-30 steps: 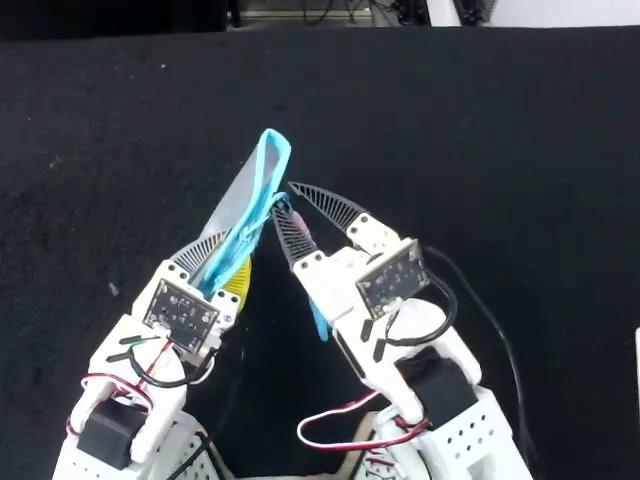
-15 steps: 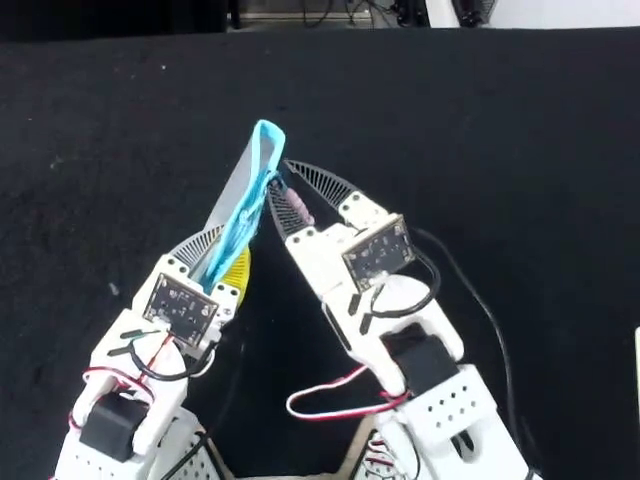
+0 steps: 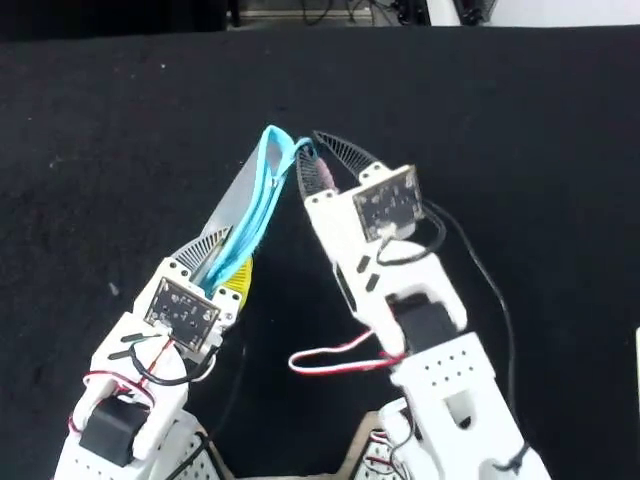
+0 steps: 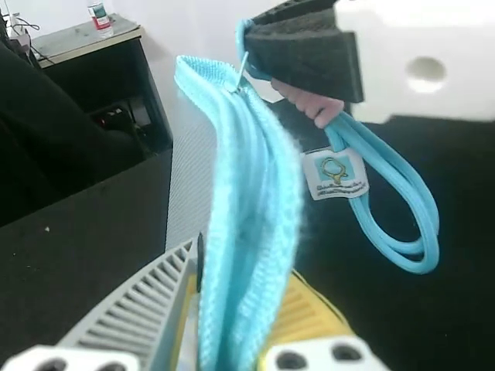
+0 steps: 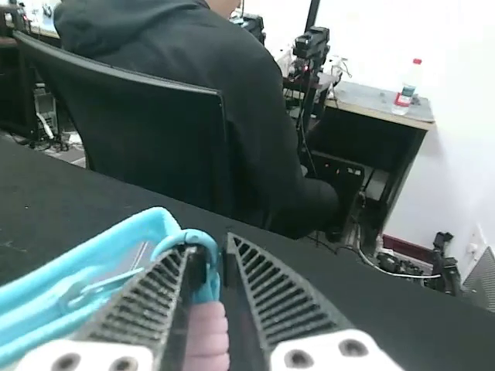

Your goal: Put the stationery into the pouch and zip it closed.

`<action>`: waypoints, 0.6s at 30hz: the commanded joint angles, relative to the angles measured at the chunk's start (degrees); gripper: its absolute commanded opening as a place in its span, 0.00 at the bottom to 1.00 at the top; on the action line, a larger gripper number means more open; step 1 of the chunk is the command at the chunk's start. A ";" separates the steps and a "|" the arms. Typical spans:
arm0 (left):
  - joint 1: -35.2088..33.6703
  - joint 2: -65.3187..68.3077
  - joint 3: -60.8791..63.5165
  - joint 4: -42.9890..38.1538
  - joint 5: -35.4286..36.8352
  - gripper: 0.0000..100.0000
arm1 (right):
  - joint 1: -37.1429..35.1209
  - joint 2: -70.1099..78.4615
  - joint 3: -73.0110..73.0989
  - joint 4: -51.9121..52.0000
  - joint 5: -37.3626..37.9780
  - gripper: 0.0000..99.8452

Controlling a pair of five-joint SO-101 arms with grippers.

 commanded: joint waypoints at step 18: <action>-0.22 0.88 3.91 3.08 0.88 0.03 | 10.55 17.80 -18.33 -1.93 -0.18 0.01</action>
